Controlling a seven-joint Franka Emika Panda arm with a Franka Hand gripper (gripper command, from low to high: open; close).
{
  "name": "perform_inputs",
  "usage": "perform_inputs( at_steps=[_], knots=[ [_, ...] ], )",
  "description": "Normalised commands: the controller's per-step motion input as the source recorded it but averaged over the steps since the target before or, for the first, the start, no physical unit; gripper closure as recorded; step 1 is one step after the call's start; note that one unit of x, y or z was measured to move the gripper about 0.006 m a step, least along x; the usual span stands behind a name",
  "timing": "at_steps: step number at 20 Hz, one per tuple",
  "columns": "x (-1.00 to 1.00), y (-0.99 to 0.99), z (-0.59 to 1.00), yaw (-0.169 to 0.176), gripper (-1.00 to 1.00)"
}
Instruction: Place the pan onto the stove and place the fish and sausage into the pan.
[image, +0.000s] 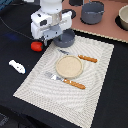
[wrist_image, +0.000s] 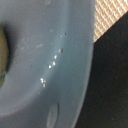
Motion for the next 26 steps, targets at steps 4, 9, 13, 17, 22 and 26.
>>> perform_inputs(
  at_steps=[4,9,13,17,22,26],
  knots=[
    [0.04,0.03,-0.07,-0.003,1.0],
    [0.02,0.0,-0.09,0.0,1.0],
    [0.04,0.0,-0.08,0.0,1.0],
    [0.02,0.0,-0.05,0.0,1.0],
    [0.07,0.0,0.07,-0.001,1.0],
    [0.15,0.0,0.6,-0.035,1.0]
  ],
)
